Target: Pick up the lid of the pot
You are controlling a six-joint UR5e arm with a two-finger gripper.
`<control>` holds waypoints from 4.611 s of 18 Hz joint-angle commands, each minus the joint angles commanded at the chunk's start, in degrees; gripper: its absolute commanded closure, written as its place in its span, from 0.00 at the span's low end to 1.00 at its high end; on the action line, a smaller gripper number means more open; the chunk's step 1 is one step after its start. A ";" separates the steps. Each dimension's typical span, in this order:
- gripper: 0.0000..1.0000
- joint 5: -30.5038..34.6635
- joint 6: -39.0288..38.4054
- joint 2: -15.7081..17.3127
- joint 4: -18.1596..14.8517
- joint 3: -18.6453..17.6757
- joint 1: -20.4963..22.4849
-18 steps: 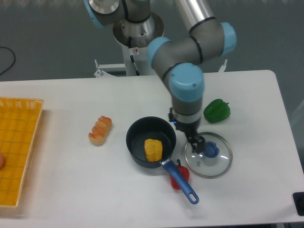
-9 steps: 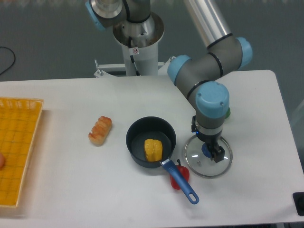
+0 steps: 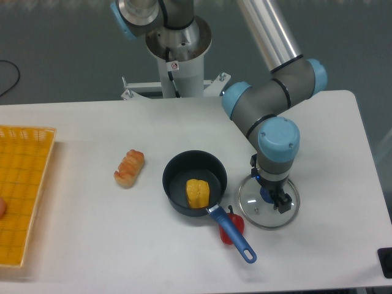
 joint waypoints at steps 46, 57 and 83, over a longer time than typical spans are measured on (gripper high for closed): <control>0.37 1.42 -0.09 -2.11 1.41 0.17 -0.09; 0.40 1.16 0.44 -0.27 -2.19 1.49 0.00; 0.40 -6.57 -0.26 11.16 -21.71 3.43 -2.28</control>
